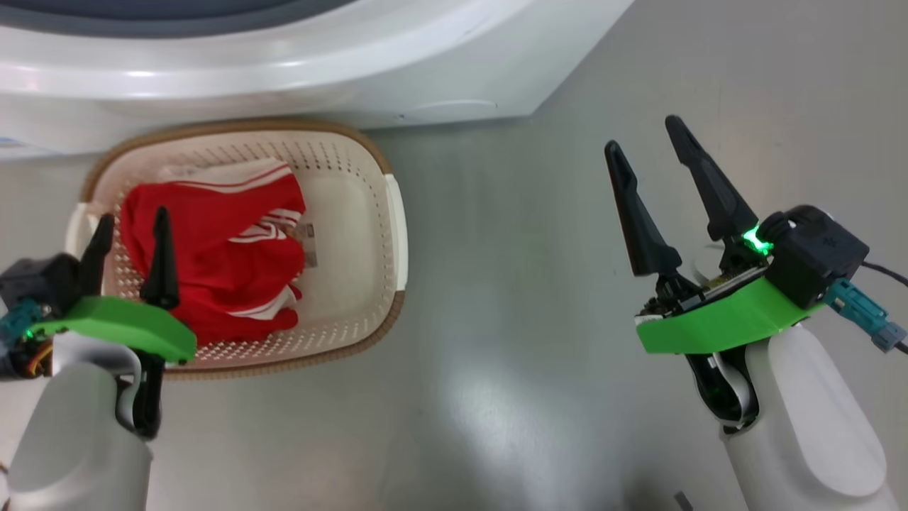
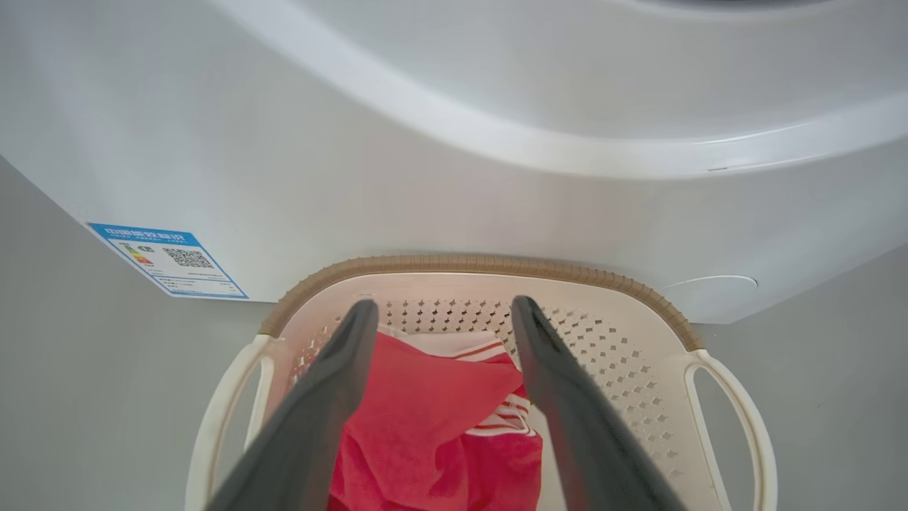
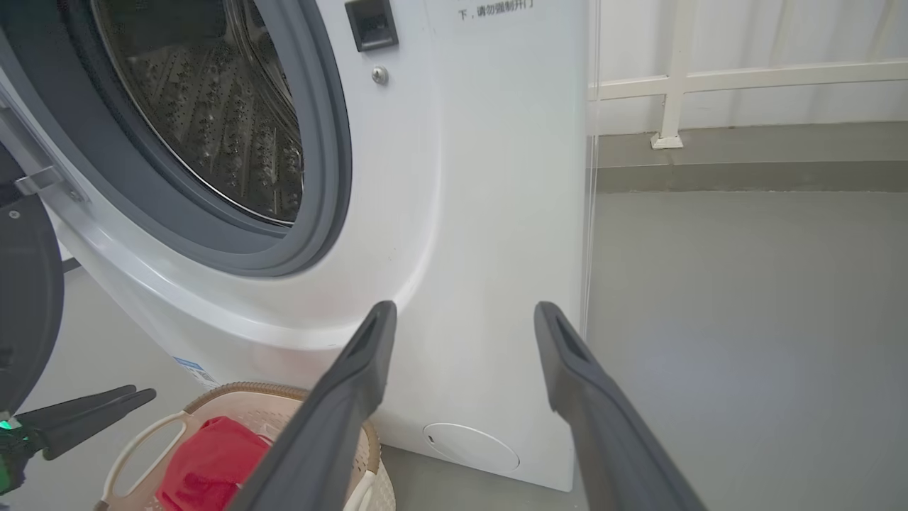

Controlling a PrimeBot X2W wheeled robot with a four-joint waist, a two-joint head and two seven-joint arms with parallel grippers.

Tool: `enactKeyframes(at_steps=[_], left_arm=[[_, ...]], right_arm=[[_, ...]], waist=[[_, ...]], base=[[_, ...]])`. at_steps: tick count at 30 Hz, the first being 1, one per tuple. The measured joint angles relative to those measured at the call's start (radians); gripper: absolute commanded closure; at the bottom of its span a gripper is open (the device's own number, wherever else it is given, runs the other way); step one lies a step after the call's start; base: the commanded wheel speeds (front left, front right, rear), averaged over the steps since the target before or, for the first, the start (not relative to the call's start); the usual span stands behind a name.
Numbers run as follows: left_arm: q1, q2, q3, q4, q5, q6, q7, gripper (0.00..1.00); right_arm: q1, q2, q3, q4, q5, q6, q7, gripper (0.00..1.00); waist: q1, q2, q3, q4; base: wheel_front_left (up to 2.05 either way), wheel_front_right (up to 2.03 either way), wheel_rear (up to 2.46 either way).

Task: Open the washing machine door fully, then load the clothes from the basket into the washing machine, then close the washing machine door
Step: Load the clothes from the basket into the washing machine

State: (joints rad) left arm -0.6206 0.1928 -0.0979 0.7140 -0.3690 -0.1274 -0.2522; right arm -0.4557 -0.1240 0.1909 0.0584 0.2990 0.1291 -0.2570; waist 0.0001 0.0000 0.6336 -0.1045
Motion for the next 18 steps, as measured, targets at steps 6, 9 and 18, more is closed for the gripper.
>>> enactKeyframes(at_steps=[6, 9, 18], left_arm=[[-0.078, 0.017, -0.044, 0.115, -0.011, 0.0, 0.0, 0.0], [-0.124, 0.029, -0.079, 0.17, -0.034, 0.0, 0.0, 0.0], [-0.267, 0.05, -0.194, 0.329, -0.085, 0.0, 0.026, 0.0]], right_arm=[[-0.024, 0.007, 0.0, -0.01, -0.008, 0.0, 0.0, 0.0], [-0.037, 0.01, 0.001, -0.012, -0.009, 0.0, 0.0, 0.0], [-0.07, 0.024, 0.006, -0.022, -0.016, 0.0, 0.0, 0.0]], waist=[[0.0, 0.0, 0.052, -0.014], [0.0, 0.0, 0.079, -0.021], [0.0, 0.0, 0.165, -0.045]], base=[[0.0, 0.0, 0.0], [0.0, 0.0, 0.0], [0.0, 0.0, 0.0]])
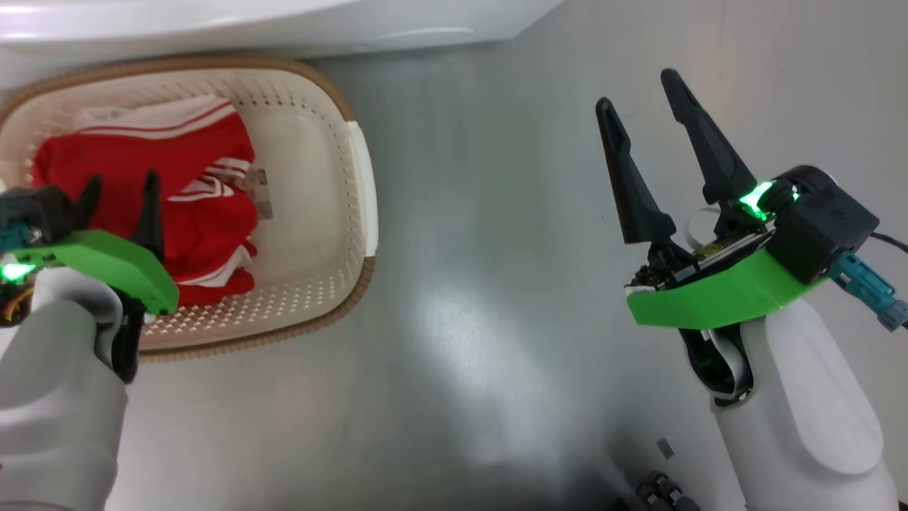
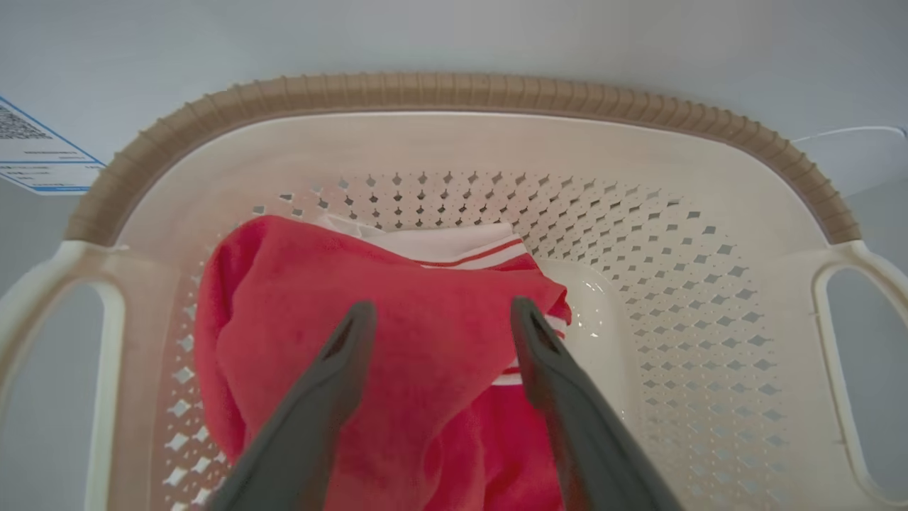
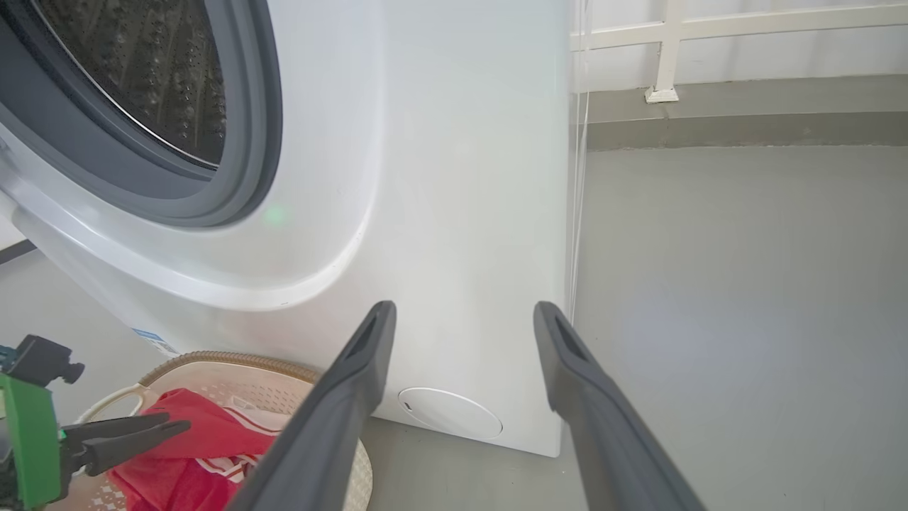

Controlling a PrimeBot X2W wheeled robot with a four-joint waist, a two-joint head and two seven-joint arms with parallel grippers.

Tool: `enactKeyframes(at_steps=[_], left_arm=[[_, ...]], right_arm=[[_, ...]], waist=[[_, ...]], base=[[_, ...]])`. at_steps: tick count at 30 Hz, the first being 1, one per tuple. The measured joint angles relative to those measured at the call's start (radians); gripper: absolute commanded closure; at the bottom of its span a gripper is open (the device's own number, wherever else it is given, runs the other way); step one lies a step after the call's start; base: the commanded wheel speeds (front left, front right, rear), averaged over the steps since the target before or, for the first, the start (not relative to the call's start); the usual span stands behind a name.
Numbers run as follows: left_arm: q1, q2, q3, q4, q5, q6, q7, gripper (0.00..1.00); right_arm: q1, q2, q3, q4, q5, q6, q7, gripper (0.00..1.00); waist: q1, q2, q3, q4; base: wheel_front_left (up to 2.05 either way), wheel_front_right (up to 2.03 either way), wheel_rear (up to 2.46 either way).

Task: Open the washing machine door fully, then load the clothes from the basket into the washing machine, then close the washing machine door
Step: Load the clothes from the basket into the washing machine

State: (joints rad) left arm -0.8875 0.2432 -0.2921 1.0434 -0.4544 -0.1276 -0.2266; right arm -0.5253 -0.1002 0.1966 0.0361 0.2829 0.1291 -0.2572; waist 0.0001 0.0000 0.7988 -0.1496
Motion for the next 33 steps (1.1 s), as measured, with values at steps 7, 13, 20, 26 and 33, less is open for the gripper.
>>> enactKeyframes(at_steps=[7, 13, 20, 26, 33], left_arm=[[-0.063, 0.004, -0.05, 0.097, -0.035, 0.0, 0.058, 0.0], [-0.115, 0.004, -0.101, 0.156, -0.041, 0.0, 0.139, 0.0], [-0.152, 0.02, -0.144, 0.197, -0.042, 0.0, 0.235, 0.0], [-0.178, 0.039, -0.167, 0.217, -0.049, 0.0, 0.281, 0.0], [-0.19, 0.049, -0.176, 0.234, -0.049, 0.0, 0.297, 1.0]], right_arm=[[-0.013, 0.006, 0.003, -0.008, 0.0, 0.0, 0.0, 0.0], [-0.014, 0.013, 0.011, -0.014, 0.0, 0.0, 0.0, 0.0], [-0.033, 0.017, 0.016, -0.02, -0.002, 0.0, 0.0, 0.0], [-0.034, 0.022, 0.016, -0.023, -0.002, 0.0, 0.0, 0.0], [-0.034, 0.028, 0.017, -0.024, -0.004, 0.0, 0.0, 0.0]], waist=[[0.0, 0.0, 0.04, -0.021], [0.0, 0.0, 0.062, -0.036], [0.0, 0.0001, 0.088, -0.056], [-0.0001, 0.0, 0.111, -0.075], [0.0, 0.0001, 0.12, -0.084]], base=[[0.0, 0.0, 0.0], [0.0, 0.0, 0.0], [0.0, 0.0, 0.0], [0.0, 0.0, 0.0], [0.0, 0.0, 0.0]])
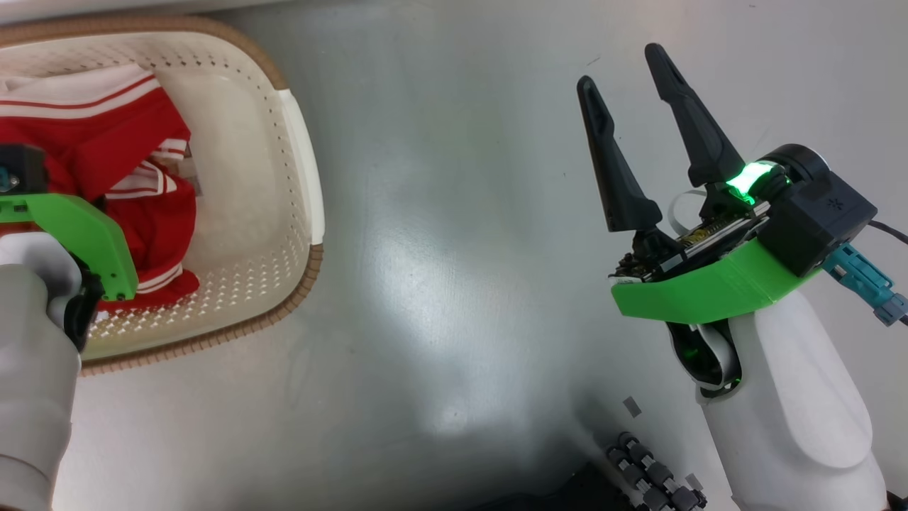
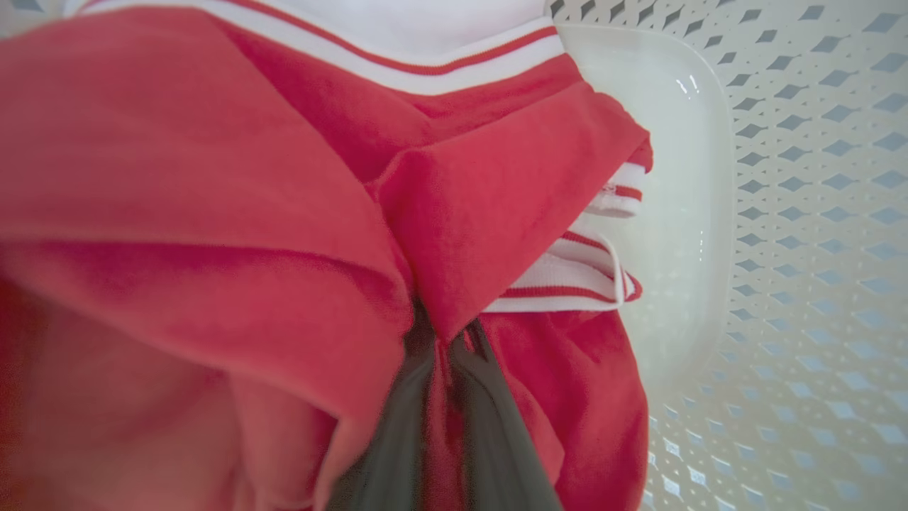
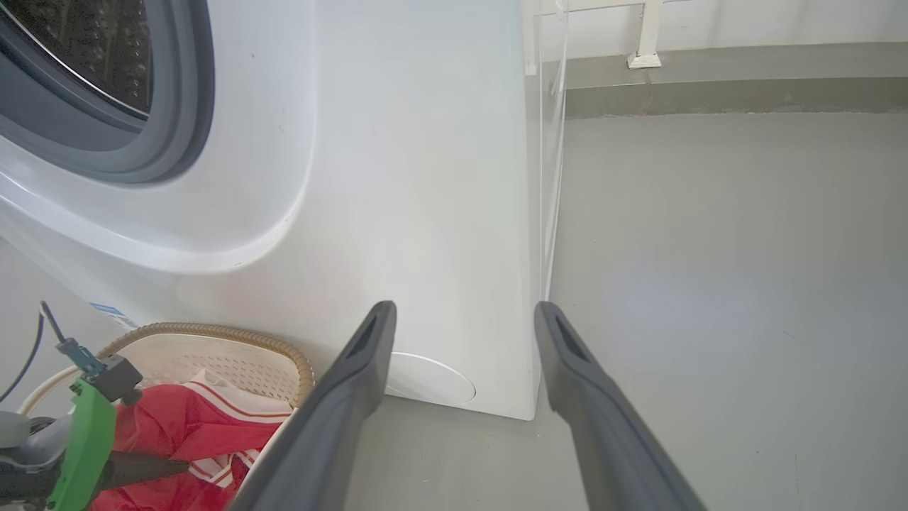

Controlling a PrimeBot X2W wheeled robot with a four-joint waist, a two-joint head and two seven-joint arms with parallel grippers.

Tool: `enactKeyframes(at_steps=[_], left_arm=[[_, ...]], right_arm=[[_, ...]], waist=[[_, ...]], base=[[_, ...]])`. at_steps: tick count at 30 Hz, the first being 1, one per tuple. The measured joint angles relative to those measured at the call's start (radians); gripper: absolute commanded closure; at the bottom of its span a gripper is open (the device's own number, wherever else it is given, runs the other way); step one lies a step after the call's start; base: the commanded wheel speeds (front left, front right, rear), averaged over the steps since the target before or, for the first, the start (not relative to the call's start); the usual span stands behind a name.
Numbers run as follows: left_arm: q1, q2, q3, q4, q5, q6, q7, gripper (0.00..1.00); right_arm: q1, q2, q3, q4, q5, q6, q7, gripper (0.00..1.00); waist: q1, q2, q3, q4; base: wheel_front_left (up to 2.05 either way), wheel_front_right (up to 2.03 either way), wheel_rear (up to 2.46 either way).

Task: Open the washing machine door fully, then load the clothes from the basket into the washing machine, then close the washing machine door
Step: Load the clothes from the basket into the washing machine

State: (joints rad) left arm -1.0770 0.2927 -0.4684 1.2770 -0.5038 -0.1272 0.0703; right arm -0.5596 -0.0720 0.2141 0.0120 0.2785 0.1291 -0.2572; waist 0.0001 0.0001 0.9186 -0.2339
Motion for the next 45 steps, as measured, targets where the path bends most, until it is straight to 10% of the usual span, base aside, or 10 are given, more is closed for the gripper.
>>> enactKeyframes(at_steps=[45], left_arm=[[0.371, -0.01, -0.089, -0.32, -0.198, 0.0, -0.319, 1.0]], right_arm=[[0.141, -0.046, -0.007, 0.105, 0.043, 0.0, 0.0, 0.0]], waist=[[0.0, 0.0, -0.428, 0.106]], base=[[0.0, 0.0, 0.0]])
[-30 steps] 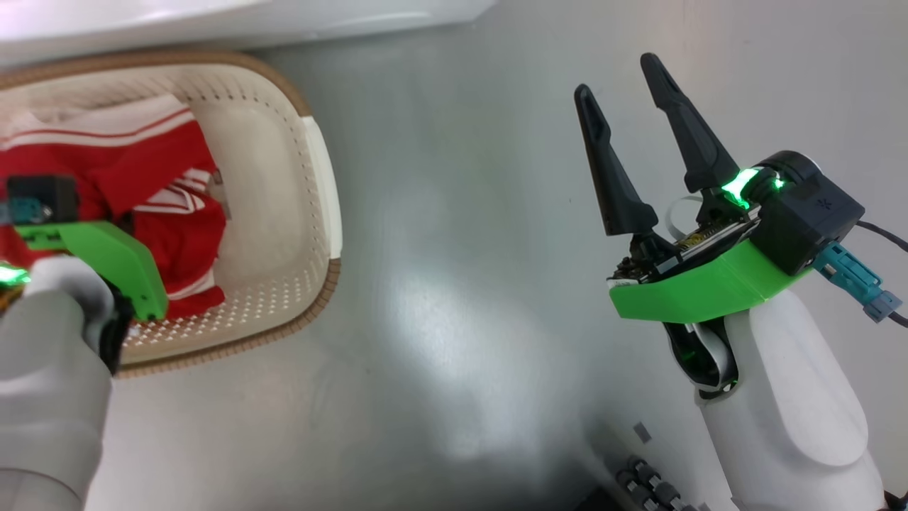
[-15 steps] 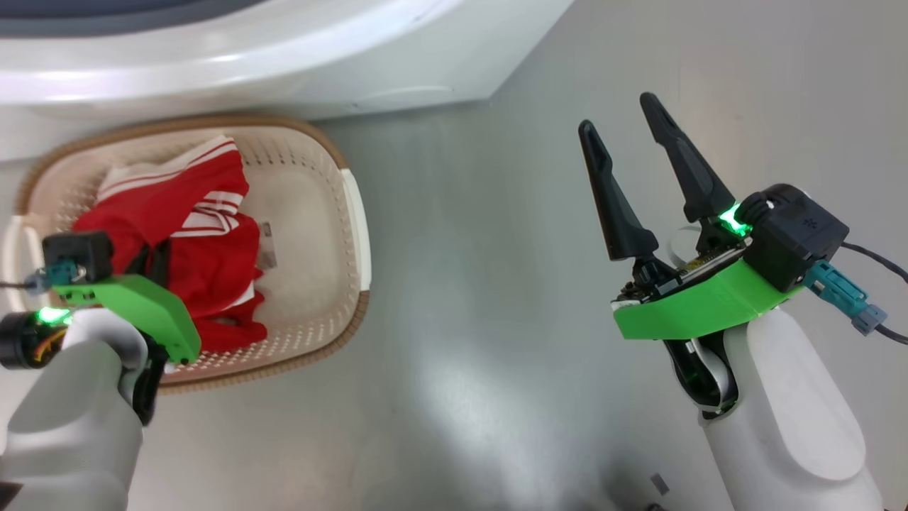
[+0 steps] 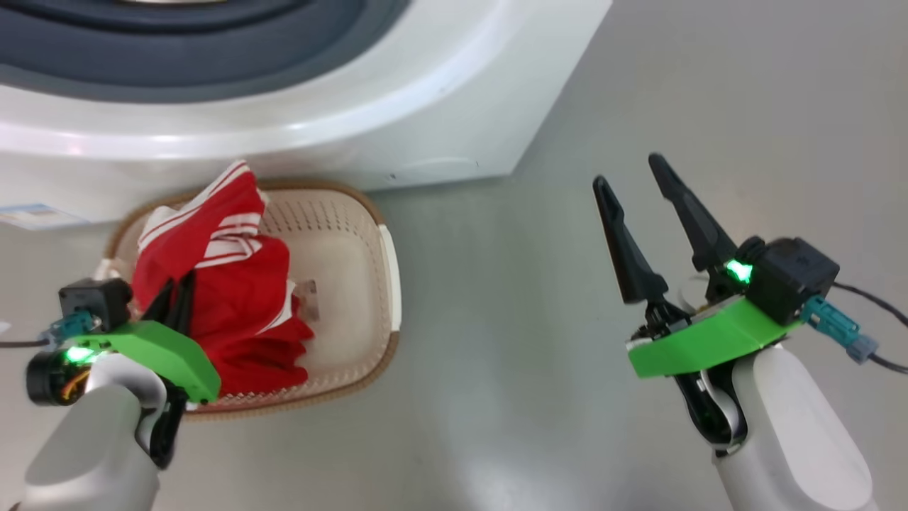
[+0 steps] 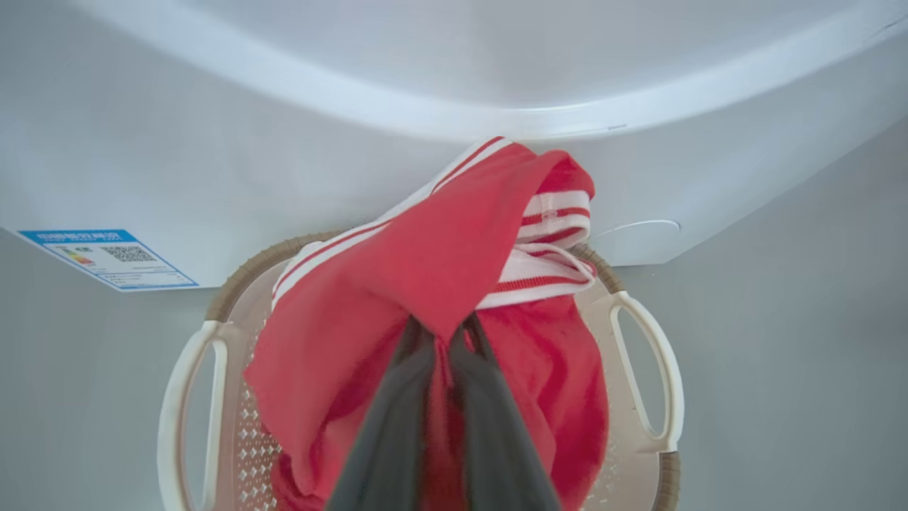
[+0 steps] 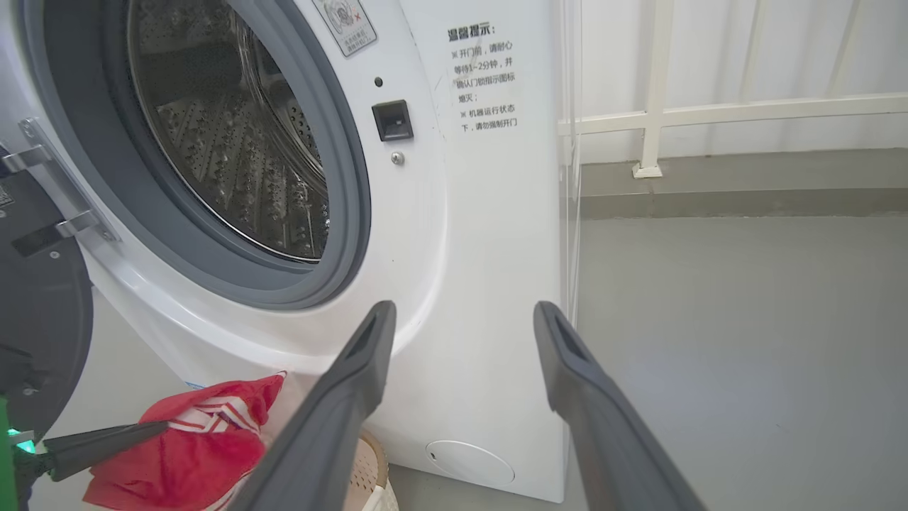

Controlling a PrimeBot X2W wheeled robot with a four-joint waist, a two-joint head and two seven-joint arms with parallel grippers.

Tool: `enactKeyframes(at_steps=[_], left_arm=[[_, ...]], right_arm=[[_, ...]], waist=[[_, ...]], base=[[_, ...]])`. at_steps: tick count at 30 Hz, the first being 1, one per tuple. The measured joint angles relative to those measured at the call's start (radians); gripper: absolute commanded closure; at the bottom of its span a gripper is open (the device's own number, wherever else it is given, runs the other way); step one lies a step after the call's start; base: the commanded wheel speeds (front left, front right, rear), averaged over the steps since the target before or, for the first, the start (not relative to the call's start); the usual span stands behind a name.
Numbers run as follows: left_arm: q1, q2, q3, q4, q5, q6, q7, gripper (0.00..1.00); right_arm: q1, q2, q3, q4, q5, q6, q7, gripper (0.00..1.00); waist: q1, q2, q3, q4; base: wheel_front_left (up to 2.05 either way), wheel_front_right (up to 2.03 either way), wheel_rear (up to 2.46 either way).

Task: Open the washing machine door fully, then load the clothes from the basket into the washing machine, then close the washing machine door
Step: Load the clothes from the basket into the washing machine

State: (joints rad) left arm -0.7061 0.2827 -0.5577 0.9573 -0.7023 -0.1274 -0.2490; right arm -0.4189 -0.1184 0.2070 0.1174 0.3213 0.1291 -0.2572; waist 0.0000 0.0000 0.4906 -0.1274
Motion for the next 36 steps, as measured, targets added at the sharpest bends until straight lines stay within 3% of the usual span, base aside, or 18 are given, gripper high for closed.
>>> enactKeyframes(at_steps=[17, 24, 36], left_arm=[[0.3, -0.004, 0.124, -0.417, 0.112, 0.077, 0.0, 1.0], [0.452, 0.005, 0.16, -0.614, 0.149, 0.134, 0.0, 1.0], [0.595, 0.015, 0.216, -0.857, 0.193, 0.191, 0.0, 1.0]], right_arm=[[0.121, -0.041, -0.005, 0.035, 0.039, 0.0, 0.0, 0.0], [0.184, -0.054, -0.008, 0.041, 0.06, 0.0, 0.0, 0.0], [0.235, -0.074, -0.03, 0.04, 0.068, 0.0, 0.0, 0.0]], waist=[[0.0, 0.0, -0.215, 0.051], [0.0, 0.0, -0.317, 0.061], [0.0, 0.0, -0.408, 0.069]], base=[[0.0, 0.0, 0.0], [0.0, 0.0, 0.0], [0.0, 0.0, 0.0]])
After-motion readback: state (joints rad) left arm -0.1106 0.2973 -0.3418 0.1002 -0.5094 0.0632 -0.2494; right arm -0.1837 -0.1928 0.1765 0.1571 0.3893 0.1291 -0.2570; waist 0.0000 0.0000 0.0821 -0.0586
